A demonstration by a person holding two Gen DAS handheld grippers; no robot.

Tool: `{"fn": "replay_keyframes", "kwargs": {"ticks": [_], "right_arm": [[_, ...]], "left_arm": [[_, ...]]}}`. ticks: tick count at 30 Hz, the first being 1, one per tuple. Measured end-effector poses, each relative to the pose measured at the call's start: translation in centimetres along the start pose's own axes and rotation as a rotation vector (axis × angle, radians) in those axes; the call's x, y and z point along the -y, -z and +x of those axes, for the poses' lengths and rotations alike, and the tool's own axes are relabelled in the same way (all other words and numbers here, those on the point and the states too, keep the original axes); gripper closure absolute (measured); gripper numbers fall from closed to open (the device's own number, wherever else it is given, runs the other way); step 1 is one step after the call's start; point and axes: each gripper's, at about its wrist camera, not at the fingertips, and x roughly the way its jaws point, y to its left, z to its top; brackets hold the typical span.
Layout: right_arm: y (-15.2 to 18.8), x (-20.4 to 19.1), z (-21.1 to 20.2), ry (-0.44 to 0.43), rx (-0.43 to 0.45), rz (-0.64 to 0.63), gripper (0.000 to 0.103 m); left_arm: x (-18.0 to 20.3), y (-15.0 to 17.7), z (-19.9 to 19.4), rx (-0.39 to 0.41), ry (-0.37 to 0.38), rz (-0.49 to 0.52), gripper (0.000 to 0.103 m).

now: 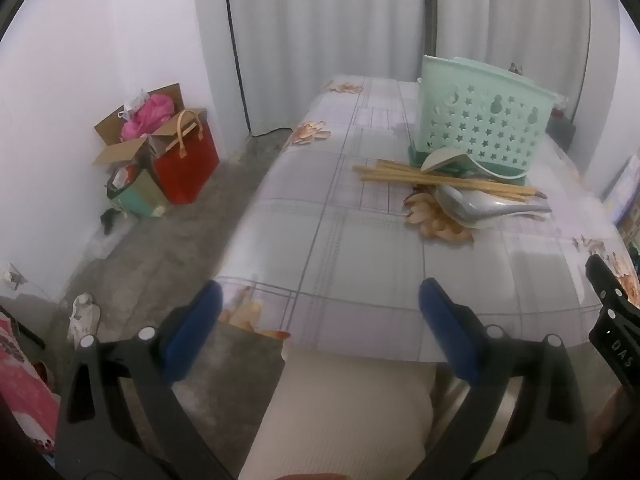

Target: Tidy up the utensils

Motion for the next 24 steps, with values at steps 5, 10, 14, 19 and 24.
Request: {"fn": "replay_keyframes", "kwargs": {"ticks": [5,10,14,19,24], "right_arm": [[0.05,-0.02,-0.01,-0.001,0.004,-0.001,0.005],[-0.01,0.00,-0.03,-0.001,0.003,0.001,0.005],[0.11,0.01,-0.07,-0.001,0.007,-0.001,0.005],[0.05,0.02,-0.01,-0.002,0.007,0.000,0.005],[0.12,-0.13,0.03,-0.004,0.005,-0.001,0.005]], "left_arm": [[0.06,-0.17,-0.29,-0.008,-0.006,0.003,0.009],[0.01,-0.08,-0.34,-0.010,-0.004,0.005,0.009],[-0.07,0.12,-0.33,-0.014,-0.002,0.004,0.009],[-0.07,0.12,-0.24,-0.015,-0.003,0.005,0.009],[-0.10,0.09,-0.27,-0.016,-0.003,0.005,0.009]]}}
